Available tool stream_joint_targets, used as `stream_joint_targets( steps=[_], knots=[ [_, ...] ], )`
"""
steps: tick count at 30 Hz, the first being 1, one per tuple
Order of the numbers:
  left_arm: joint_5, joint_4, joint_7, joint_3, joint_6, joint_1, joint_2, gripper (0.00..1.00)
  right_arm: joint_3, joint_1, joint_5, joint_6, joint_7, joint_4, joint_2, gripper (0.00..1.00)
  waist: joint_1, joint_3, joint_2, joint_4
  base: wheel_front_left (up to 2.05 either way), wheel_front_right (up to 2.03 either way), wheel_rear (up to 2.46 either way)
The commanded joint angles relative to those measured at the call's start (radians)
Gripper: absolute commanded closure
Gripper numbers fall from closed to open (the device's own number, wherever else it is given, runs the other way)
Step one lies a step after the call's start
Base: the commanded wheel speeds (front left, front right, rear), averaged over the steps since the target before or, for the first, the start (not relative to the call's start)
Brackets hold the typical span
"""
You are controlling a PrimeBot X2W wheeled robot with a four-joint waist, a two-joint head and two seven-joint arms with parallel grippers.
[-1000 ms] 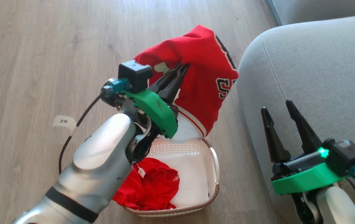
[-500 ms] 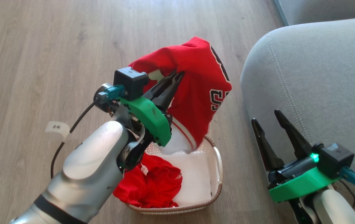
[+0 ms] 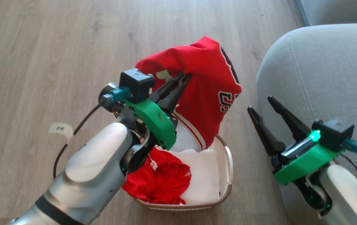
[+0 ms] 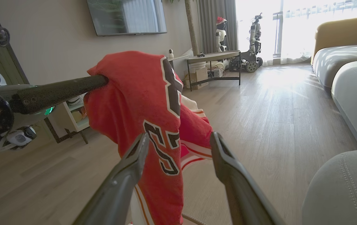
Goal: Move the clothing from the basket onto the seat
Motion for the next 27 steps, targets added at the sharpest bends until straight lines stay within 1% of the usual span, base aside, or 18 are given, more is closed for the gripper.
stream_joint_targets(
  steps=[1,5,7,9,11,18,23,27],
  knots=[
    [0.012,-0.042,-0.010,0.029,-0.006,-0.061,0.017,1.00,0.041,-0.059,0.047,0.007,-0.005,-0.007,-0.039,0.00,0.0001,-0.003,0.0000,0.014,0.00,0.00,0.00],
    [0.019,-0.059,-0.005,0.010,-0.008,-0.057,0.011,1.00,0.120,-0.108,0.147,0.007,-0.006,0.014,-0.081,0.00,0.0001,-0.005,0.0000,0.035,0.00,0.00,0.00],
    [0.021,-0.068,-0.003,0.001,-0.011,-0.056,0.009,1.00,0.153,-0.133,0.179,0.007,-0.006,0.026,-0.100,0.00,0.0001,-0.004,0.0000,0.046,0.00,0.00,0.00],
    [0.023,-0.072,-0.002,-0.005,-0.013,-0.056,0.008,1.00,0.163,-0.144,0.190,0.007,-0.006,0.033,-0.105,0.00,0.0001,-0.005,0.0000,0.051,0.00,0.00,0.00],
    [0.027,-0.086,0.002,-0.017,-0.014,-0.054,0.004,1.00,0.190,-0.170,0.230,0.007,-0.006,0.063,-0.112,0.00,0.0001,-0.005,0.0000,0.066,0.00,0.00,0.00],
    [0.029,-0.112,0.008,-0.041,-0.015,-0.044,-0.005,1.00,0.350,-0.253,0.378,0.007,-0.006,0.101,-0.147,0.00,0.0001,-0.009,0.0000,0.097,0.00,0.00,0.00],
    [0.029,-0.132,0.015,-0.058,-0.012,-0.034,-0.010,1.00,0.444,-0.320,0.438,0.007,-0.007,0.145,-0.137,0.00,0.0001,-0.017,0.0000,0.109,0.00,0.00,0.00],
    [0.028,-0.143,0.020,-0.067,-0.009,-0.025,-0.010,1.00,0.485,-0.356,0.461,0.007,-0.007,0.192,-0.114,0.00,0.0001,-0.020,0.0000,0.112,0.00,0.00,0.00]
  ],
)
